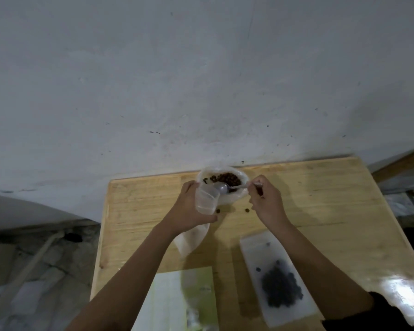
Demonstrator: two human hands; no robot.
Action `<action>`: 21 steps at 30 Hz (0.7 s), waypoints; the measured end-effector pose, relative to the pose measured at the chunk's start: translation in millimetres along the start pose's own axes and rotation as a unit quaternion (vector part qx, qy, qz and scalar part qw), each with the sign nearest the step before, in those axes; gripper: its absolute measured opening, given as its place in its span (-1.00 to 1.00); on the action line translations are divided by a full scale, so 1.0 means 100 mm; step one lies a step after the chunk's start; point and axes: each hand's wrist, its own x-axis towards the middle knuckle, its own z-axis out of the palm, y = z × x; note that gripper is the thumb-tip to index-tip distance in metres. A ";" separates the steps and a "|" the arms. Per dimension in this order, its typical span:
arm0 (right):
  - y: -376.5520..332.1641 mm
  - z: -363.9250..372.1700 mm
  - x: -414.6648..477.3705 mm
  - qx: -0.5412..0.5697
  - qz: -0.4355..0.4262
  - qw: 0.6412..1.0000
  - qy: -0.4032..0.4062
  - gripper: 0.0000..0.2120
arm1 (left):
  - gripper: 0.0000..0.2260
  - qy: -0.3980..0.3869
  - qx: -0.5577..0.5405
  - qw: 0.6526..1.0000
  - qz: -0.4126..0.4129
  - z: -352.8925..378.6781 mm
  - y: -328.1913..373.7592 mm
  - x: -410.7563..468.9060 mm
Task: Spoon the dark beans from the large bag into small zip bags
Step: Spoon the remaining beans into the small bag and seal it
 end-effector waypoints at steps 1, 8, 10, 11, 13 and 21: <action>0.00 0.00 0.01 0.012 -0.014 1.000 0.005 -0.84 | -0.12 0.015 -0.006 1.000 0.004 0.01 0.00 -0.01; -0.04 -0.01 -0.02 0.026 -0.095 0.995 0.009 -0.72 | -0.11 0.109 -0.071 0.992 0.006 0.14 0.03 -0.08; -0.05 -0.03 -0.08 -0.011 -0.158 0.987 0.015 -0.70 | -0.10 0.127 -0.072 0.989 0.001 0.17 0.06 -0.09; -0.05 -0.03 -0.11 -0.018 -0.180 0.983 0.019 -0.69 | -0.10 0.132 -0.074 0.988 0.002 0.19 0.07 -0.09; -0.03 0.00 -0.15 -0.021 -0.204 0.978 0.031 -0.71 | -0.09 0.138 -0.076 0.988 0.008 0.23 0.09 -0.10; 0.14 0.25 -0.15 0.079 -0.058 0.990 0.101 -0.75 | -0.06 0.096 -0.058 0.992 0.049 0.28 0.05 -0.14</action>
